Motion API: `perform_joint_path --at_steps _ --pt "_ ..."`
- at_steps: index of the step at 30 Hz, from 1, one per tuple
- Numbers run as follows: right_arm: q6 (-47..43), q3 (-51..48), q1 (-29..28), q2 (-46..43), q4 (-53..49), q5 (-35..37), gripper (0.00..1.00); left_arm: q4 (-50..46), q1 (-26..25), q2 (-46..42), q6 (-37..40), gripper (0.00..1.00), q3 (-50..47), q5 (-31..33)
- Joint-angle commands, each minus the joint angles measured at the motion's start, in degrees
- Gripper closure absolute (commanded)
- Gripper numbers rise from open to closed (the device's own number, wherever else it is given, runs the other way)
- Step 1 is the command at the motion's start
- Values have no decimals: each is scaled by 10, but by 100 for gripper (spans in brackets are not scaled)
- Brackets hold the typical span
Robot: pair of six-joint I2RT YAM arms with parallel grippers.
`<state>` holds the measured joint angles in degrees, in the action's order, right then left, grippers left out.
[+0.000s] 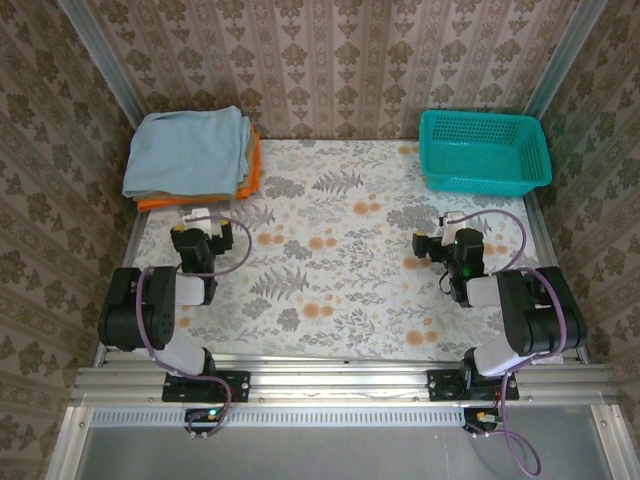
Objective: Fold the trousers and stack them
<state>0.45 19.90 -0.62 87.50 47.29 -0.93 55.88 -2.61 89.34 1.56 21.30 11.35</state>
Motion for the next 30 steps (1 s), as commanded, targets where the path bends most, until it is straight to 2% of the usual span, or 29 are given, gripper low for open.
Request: perform_joint_path --at_steps 1,21,30 --pt "29 31 5 5 31 59 0 -12 3 -3 2 0 0 -11" --pt "16 32 -11 3 21 82 0 -13 1 -1 5 0 2 -8" --pt "16 34 -11 3 18 81 0 -21 -1 -1 17 0 7 -31"
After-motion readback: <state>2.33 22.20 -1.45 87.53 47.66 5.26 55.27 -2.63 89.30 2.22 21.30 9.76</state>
